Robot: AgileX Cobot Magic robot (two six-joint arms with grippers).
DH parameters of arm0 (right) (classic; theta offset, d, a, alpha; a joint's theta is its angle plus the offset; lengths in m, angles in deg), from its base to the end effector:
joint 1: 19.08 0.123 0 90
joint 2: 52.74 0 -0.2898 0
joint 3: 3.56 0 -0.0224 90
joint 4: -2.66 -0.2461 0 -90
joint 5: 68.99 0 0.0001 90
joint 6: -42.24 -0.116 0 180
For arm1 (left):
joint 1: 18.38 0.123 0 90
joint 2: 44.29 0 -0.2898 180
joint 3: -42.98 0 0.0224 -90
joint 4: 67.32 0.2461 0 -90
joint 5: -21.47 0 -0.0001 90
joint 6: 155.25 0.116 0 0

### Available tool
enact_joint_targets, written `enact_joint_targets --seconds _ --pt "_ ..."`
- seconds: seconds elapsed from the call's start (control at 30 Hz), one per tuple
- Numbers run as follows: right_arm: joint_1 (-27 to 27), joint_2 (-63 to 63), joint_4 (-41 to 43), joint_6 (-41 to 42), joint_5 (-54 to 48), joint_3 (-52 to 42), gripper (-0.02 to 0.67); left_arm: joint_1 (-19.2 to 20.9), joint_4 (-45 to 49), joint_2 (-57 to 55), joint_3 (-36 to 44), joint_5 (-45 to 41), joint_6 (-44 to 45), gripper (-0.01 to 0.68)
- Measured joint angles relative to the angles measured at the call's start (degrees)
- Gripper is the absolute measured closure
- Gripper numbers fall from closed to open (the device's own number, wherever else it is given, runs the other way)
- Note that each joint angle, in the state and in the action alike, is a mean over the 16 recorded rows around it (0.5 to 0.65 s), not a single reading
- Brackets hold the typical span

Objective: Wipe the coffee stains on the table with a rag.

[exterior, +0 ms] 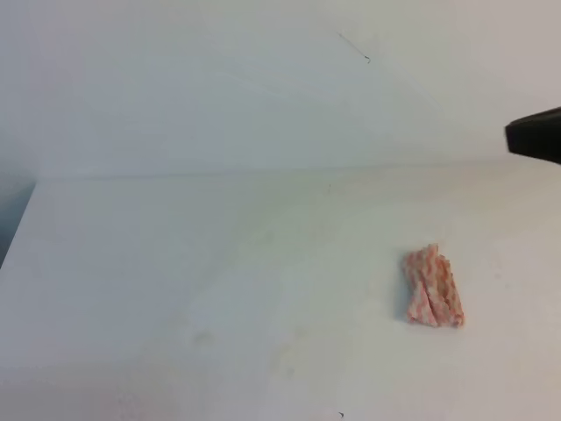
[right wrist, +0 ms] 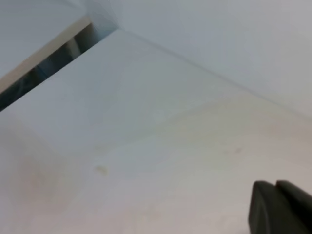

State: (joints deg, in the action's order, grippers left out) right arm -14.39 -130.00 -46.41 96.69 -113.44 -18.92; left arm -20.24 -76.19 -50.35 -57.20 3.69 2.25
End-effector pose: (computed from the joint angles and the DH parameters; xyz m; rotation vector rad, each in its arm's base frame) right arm 0.2573 0.0827 0.3598 -0.6652 2.0170 0.5015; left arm 0.0681 -0.0077 0.1665 -0.4262 1.7779 -0.4486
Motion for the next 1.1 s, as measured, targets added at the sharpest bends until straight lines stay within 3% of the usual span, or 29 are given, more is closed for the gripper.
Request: enact_joint_targets --seconds 0.53,0.7,1.1 --pt "-0.09 36.52 38.45 -33.84 -2.97 -2.74 0.645 0.00 0.00 0.00 0.00 0.00 0.00 0.672" --pt "-0.10 41.96 42.30 -36.72 -5.00 -2.74 0.646 0.00 0.00 0.00 0.00 0.00 0.00 0.672" --pt "-0.10 44.79 42.50 -36.84 -5.86 -2.86 0.649 0.00 0.00 -0.10 -0.16 -0.06 0.00 0.672"
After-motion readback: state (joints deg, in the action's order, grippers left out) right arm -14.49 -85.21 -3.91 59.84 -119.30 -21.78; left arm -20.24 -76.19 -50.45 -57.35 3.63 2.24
